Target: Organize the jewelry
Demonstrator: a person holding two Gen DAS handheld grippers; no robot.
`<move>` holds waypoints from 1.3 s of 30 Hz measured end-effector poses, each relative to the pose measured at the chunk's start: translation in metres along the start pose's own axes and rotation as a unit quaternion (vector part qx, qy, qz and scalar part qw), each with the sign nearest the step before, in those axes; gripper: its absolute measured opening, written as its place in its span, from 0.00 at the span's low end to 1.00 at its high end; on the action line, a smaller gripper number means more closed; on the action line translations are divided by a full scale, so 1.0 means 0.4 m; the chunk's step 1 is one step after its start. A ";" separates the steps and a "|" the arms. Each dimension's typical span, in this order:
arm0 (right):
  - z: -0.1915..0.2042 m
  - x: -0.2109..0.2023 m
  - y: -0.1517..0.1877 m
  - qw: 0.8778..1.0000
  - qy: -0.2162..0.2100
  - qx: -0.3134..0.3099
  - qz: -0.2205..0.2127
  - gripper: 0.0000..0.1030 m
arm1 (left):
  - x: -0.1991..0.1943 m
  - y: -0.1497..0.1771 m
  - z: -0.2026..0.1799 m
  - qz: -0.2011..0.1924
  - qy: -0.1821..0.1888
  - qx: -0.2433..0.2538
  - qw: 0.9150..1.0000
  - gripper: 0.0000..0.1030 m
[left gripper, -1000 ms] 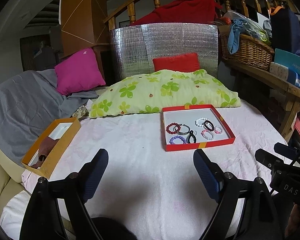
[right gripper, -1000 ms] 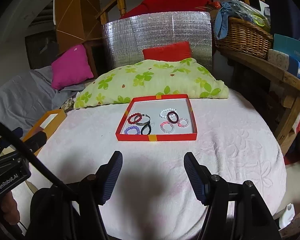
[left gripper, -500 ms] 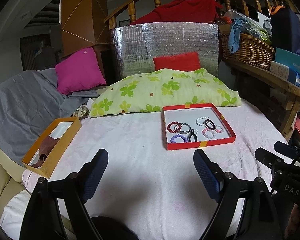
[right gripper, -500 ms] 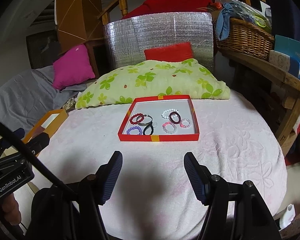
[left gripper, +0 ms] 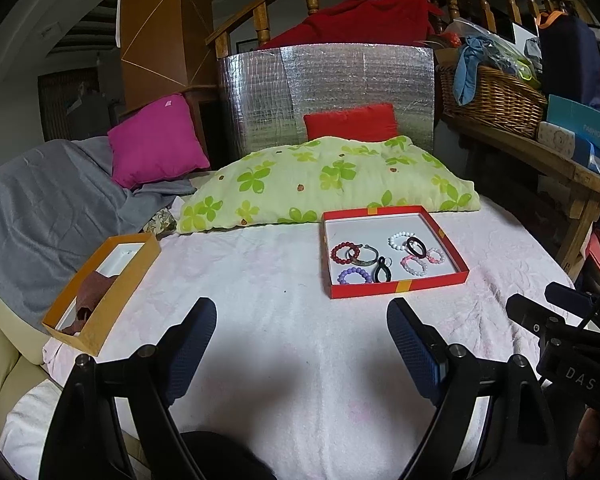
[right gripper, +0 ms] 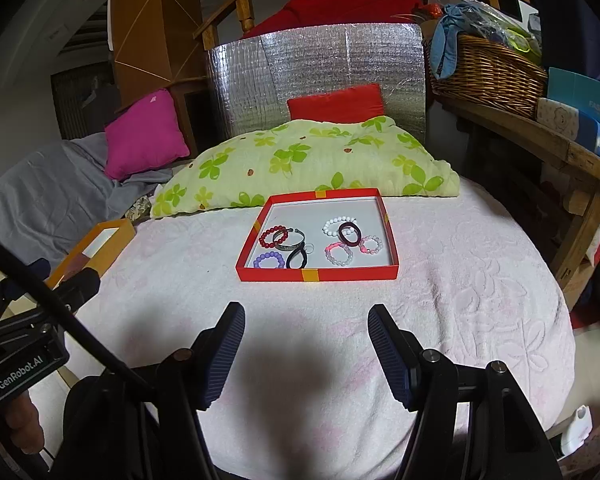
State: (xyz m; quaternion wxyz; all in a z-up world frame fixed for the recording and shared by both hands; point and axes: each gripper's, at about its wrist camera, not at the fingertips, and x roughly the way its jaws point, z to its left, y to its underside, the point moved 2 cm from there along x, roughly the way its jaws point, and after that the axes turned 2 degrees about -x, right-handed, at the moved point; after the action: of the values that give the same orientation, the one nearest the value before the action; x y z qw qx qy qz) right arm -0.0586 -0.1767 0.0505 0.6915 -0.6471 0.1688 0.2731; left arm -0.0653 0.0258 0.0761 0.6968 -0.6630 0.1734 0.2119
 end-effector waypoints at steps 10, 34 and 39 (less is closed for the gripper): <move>0.004 0.000 0.002 1.000 0.000 -0.001 0.000 0.66 | 0.002 0.002 0.004 0.001 0.001 -0.001 1.000 0.85; 0.003 0.004 0.005 1.000 0.003 -0.002 -0.001 0.66 | 0.007 0.005 0.003 0.005 0.001 -0.001 1.000 0.85; -0.001 0.001 -0.005 1.000 0.010 -0.006 -0.004 0.66 | 0.006 0.001 0.002 0.003 0.001 -0.001 1.000 0.85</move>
State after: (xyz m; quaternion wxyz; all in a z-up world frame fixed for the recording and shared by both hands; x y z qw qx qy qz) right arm -0.0571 -0.1771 0.0517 0.6873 -0.6543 0.1716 0.2646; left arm -0.0638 0.0266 0.0745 0.6954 -0.6634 0.1756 0.2132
